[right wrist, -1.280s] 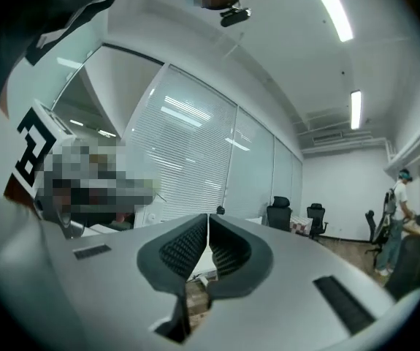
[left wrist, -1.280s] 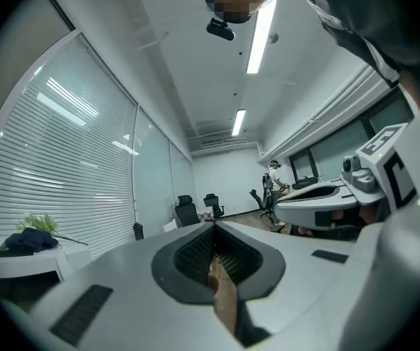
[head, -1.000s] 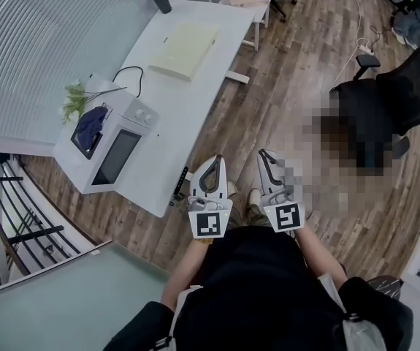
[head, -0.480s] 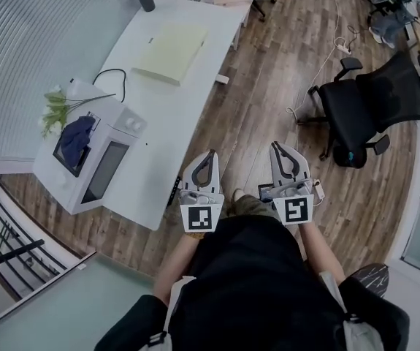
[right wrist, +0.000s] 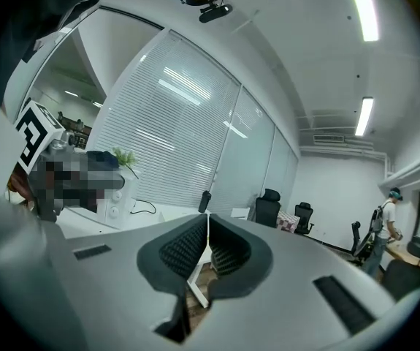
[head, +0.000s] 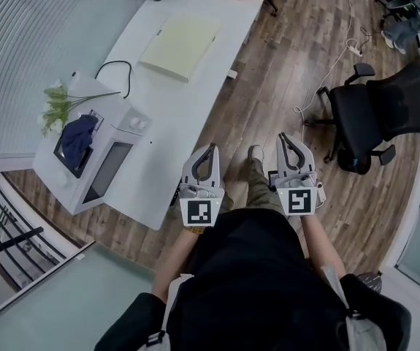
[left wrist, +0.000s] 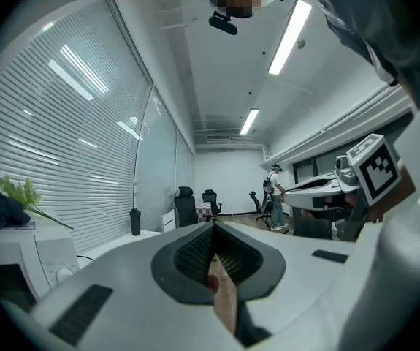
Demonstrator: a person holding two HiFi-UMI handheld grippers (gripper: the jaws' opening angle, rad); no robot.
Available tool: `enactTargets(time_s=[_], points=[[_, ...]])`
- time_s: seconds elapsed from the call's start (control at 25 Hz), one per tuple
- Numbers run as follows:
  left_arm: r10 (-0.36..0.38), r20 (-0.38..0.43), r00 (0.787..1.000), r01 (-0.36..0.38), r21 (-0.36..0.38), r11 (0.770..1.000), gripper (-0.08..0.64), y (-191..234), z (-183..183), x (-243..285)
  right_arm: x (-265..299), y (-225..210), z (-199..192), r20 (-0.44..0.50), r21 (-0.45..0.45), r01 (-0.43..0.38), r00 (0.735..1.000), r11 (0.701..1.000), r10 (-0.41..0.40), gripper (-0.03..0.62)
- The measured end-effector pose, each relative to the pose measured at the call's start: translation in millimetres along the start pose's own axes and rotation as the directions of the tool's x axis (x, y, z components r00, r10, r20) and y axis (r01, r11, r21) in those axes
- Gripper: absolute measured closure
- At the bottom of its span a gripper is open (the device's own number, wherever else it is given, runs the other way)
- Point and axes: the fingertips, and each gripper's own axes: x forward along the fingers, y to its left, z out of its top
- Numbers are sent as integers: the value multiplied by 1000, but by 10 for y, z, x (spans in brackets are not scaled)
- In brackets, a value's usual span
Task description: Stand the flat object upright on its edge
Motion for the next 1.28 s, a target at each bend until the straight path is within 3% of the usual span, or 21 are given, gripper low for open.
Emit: enactTargets(time_s=[0.2, 0.36, 0.6, 0.76, 0.96, 1.28], points=[[68, -17, 998, -68, -16, 998, 552, 49, -4, 423, 389, -386, -164, 18, -7, -46, 999, 999, 47, 586], [89, -11, 996, -88, 81, 993, 552, -43, 90, 917, 719, -798, -314, 25, -36, -106, 994, 994, 107, 586], [208, -57, 977, -209, -12, 978, 552, -264, 141, 1607, 1316, -1314, -356, 105, -78, -254, 960, 964, 261, 586], [270, -81, 959, -273, -24, 962, 554, -269, 135, 1830, 1663, -1407, -449, 66, -167, -366, 922, 915, 381, 586], [358, -115, 927, -362, -18, 932, 552, 32, 21, 1877, 2121, -1210, -537, 37, -225, -482, 864, 846, 502, 586], [463, -90, 882, -471, -130, 872, 552, 802, -275, 2020, 3004, -828, -609, -94, -330, -606, 784, 724, 614, 584]])
